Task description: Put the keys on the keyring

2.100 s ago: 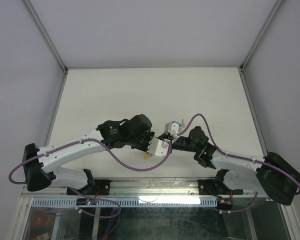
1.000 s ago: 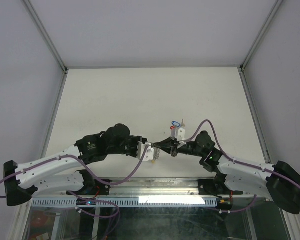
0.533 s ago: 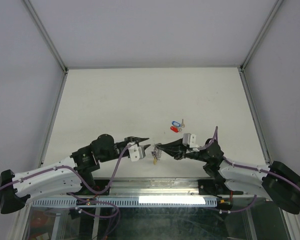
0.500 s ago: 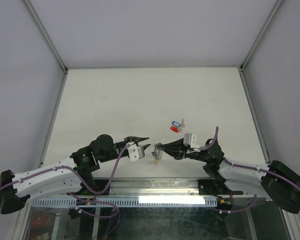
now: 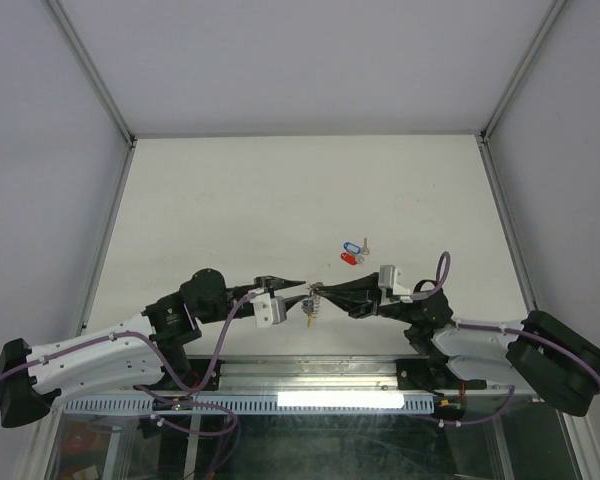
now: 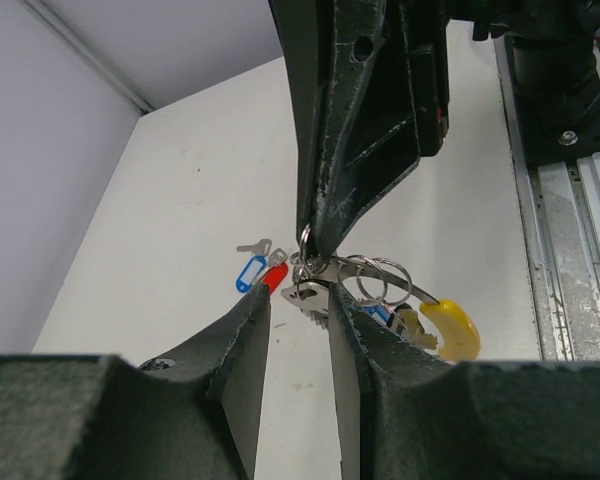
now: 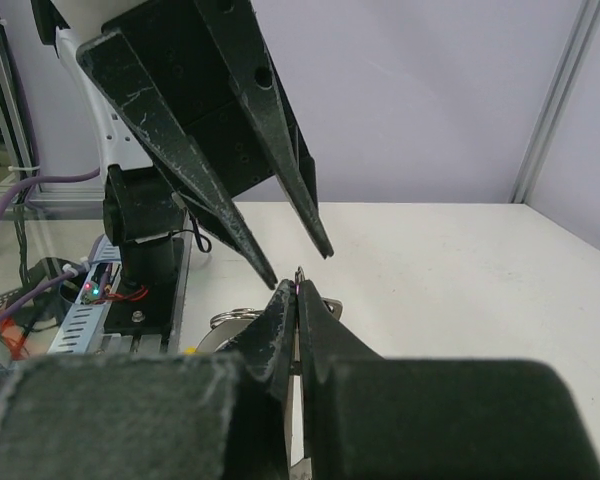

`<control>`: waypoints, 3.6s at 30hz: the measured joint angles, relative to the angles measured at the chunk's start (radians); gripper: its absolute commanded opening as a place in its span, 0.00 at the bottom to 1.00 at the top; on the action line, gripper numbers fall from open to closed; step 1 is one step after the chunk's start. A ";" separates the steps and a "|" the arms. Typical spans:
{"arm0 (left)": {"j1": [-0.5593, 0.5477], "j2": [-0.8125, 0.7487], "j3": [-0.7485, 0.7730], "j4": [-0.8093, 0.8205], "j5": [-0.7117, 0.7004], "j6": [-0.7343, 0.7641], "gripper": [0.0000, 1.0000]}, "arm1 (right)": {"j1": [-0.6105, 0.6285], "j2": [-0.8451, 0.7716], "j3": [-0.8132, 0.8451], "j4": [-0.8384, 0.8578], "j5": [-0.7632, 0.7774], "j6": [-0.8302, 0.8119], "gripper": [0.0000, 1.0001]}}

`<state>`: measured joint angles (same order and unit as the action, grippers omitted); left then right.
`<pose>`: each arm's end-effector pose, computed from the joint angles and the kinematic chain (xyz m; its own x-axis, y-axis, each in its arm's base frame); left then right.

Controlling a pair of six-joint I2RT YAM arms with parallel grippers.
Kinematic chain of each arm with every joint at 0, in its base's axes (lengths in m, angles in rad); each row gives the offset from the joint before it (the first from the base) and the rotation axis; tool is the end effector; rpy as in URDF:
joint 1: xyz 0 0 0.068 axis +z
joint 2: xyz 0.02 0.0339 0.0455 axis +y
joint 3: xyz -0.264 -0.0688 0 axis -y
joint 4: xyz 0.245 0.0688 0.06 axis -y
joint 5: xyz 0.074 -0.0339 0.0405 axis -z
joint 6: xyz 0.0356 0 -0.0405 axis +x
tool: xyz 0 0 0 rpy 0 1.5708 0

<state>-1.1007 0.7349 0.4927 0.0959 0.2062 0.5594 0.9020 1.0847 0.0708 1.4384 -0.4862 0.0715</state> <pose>0.0769 -0.1674 0.2741 0.4558 0.2496 -0.8544 0.8524 0.1538 0.4997 0.0943 0.1462 0.2141 0.1863 0.3376 -0.9227 -0.9735 0.1905 -0.1269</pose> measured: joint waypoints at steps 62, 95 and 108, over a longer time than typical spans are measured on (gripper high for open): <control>0.000 0.119 0.097 -0.119 0.109 0.093 0.00 | -0.008 -0.158 0.000 -0.148 -0.042 -0.005 0.00; 0.000 0.096 0.103 -0.068 0.098 0.058 0.19 | -0.006 -0.163 0.000 -0.059 0.029 0.005 0.00; 0.000 0.084 0.079 0.044 0.114 -0.006 0.21 | -0.007 -0.198 0.002 -0.120 -0.021 -0.014 0.00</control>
<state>-1.1007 0.8188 0.5713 0.1398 0.3199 0.5529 0.8951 0.8871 0.0731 1.3182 -0.5068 0.0578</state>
